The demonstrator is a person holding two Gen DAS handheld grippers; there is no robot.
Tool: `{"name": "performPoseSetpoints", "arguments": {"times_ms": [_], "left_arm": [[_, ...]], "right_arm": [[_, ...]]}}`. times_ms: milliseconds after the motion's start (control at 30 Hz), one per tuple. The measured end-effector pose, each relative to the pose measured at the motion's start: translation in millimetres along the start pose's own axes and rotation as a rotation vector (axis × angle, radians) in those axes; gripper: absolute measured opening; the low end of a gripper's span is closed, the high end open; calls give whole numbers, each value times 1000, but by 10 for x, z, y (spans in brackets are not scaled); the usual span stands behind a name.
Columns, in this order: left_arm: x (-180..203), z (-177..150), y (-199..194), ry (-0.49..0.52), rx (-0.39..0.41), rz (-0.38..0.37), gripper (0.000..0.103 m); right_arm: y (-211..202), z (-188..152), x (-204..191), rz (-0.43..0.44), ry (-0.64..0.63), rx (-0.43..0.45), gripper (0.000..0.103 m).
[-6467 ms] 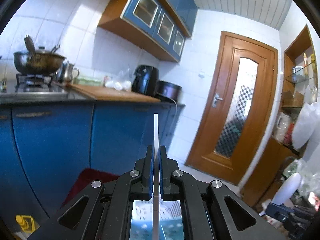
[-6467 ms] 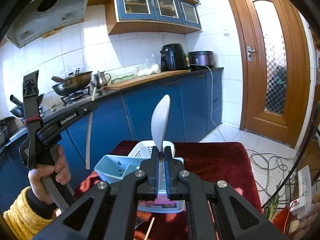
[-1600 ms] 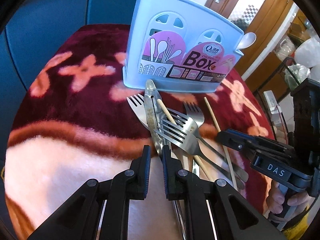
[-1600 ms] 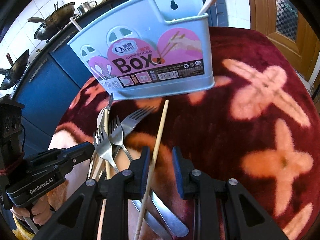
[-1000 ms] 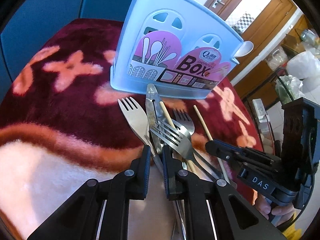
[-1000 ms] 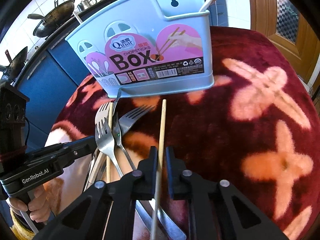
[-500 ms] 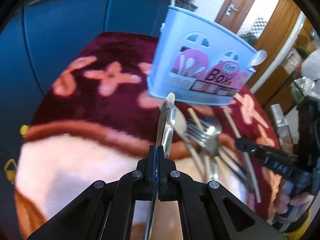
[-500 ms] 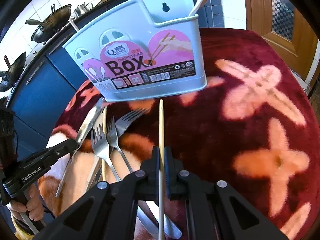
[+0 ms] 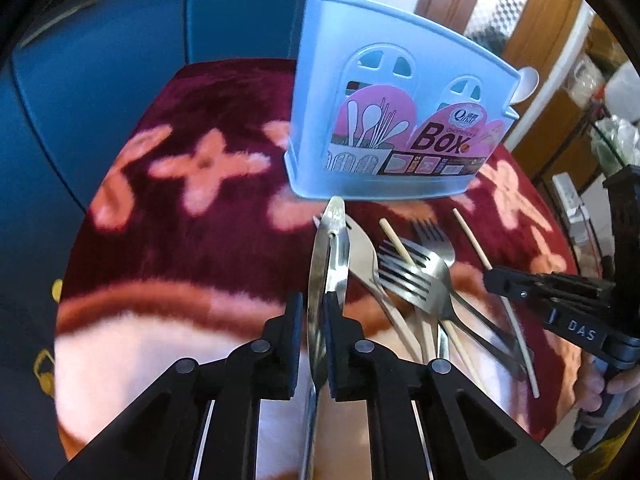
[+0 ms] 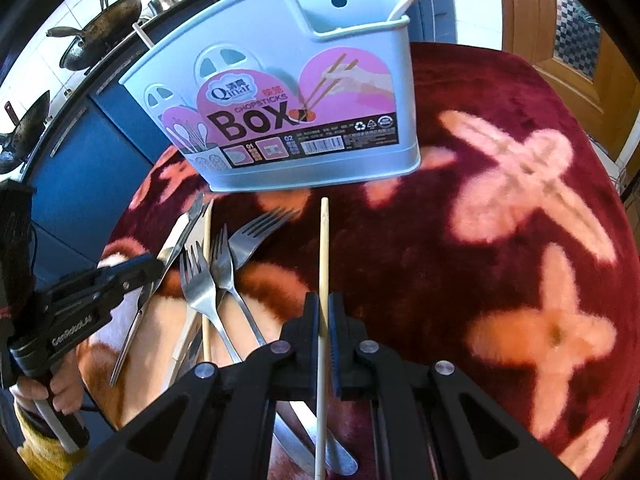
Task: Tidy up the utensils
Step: 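Lift the chopstick with the right tool while the left tool lifts the knife toward the holder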
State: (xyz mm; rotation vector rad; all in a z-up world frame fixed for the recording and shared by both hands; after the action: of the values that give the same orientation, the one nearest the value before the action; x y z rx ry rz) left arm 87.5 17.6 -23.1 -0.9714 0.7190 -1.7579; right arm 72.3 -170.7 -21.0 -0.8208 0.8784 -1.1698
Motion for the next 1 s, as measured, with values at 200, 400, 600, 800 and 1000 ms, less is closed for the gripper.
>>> {"name": "performPoseSetpoints", "arguments": {"times_ms": [200,400,600,800,1000], "left_arm": [[-53,141,99,17,-54,-29,15],[-17,202,161,44,-97,-85,15],[10,186,146,40,-80,-113,7],[-1,144,-11,18,-27,-116,4],[49,156,-308,12,73,-101,4]], "right_arm": [[45,83,-43,-20,-55,-31,7],[106,173,-109,-31,-98,-71,7],[143,241,-102,-8,-103,-99,7],[98,220,-101,-9,-118,-62,6],[-198,198,-107,45,-65,55,6]]}}
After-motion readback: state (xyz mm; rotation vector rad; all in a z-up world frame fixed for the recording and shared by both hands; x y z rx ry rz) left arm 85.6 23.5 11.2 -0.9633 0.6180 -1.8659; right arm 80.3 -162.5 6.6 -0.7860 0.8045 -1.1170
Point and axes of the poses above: each gripper's, at about its wrist camera, not at the fingertips, and y roughly the way its jaws point, x to its right, z to its top, the point moved 3 cm from there along y, roughly the way its jaws point, and after that the axes turned 8 degrees about -z, right-handed, at the moved point
